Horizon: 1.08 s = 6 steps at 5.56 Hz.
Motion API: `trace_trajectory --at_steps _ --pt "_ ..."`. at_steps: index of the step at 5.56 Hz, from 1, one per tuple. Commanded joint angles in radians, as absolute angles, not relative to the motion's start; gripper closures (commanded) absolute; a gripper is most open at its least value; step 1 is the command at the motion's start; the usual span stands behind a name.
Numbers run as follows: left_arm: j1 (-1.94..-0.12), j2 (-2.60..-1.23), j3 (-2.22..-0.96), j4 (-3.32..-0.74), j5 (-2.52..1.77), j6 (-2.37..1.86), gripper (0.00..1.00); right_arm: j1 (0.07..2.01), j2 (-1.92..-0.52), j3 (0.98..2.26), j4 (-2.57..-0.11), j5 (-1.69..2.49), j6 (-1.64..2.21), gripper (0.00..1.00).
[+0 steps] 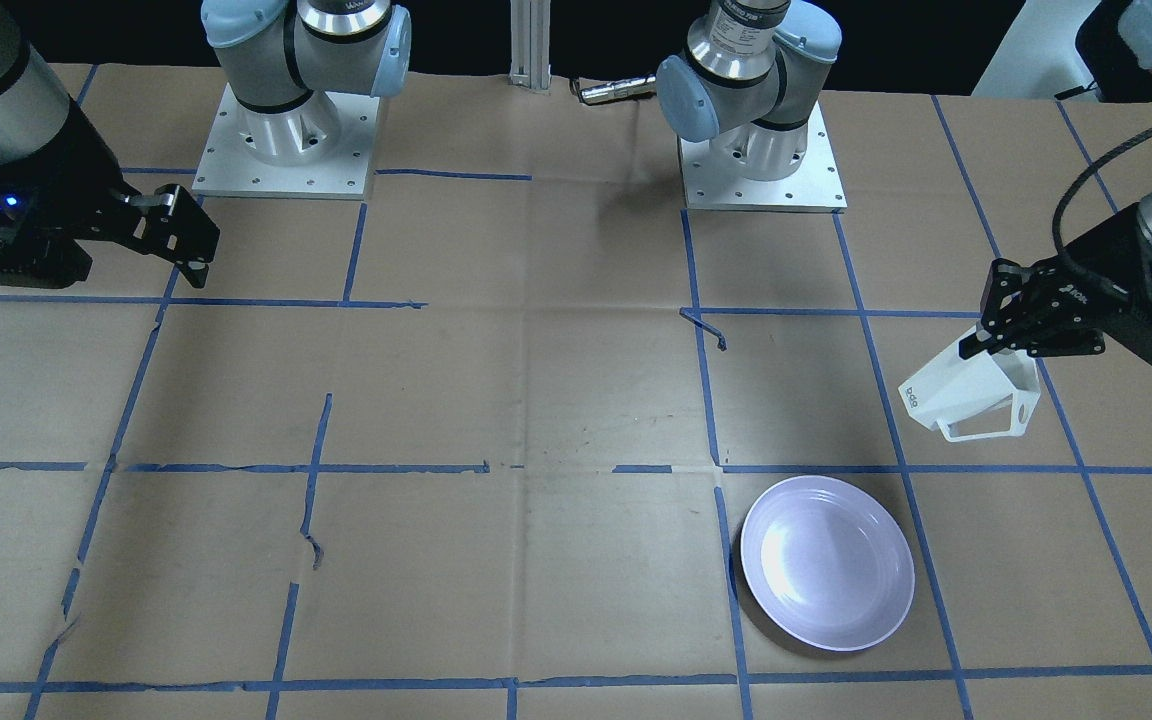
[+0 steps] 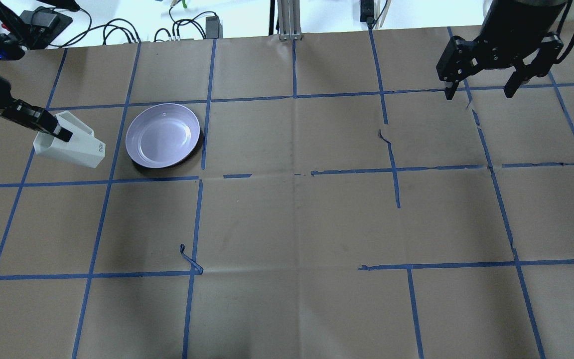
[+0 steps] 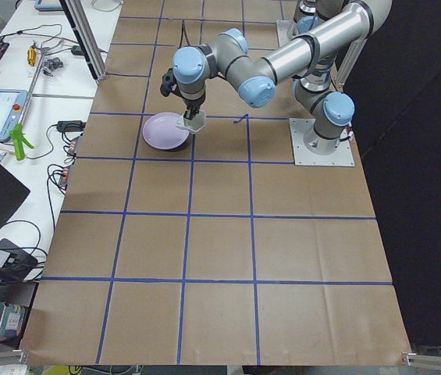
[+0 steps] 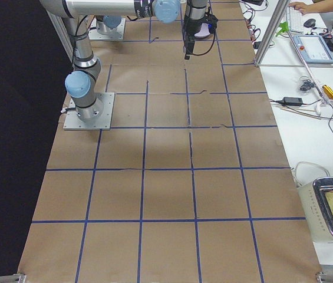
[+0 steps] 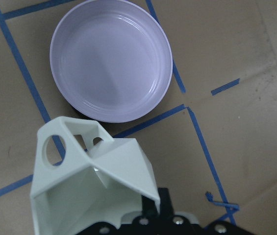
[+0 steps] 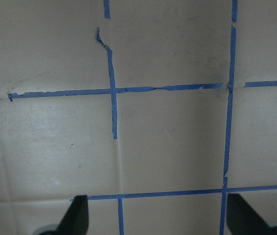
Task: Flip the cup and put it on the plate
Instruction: 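Carry the upright cup over the white plate with the left gripper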
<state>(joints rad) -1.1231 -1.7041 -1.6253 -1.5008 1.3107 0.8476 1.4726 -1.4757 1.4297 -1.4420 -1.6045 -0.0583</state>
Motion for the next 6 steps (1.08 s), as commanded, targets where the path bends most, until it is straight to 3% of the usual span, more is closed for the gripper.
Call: trace_trajectory --at_steps 1,6 --pt "-1.32 -1.794 -1.631 -1.267 1.473 0.656 1.0 1.473 -1.476 1.43 -1.442 -1.605 -0.058 0.0" --pt "-1.485 -1.983 -1.634 -1.074 1.603 0.54 0.97 1.473 -1.476 1.43 -1.442 -1.605 -0.058 0.0"
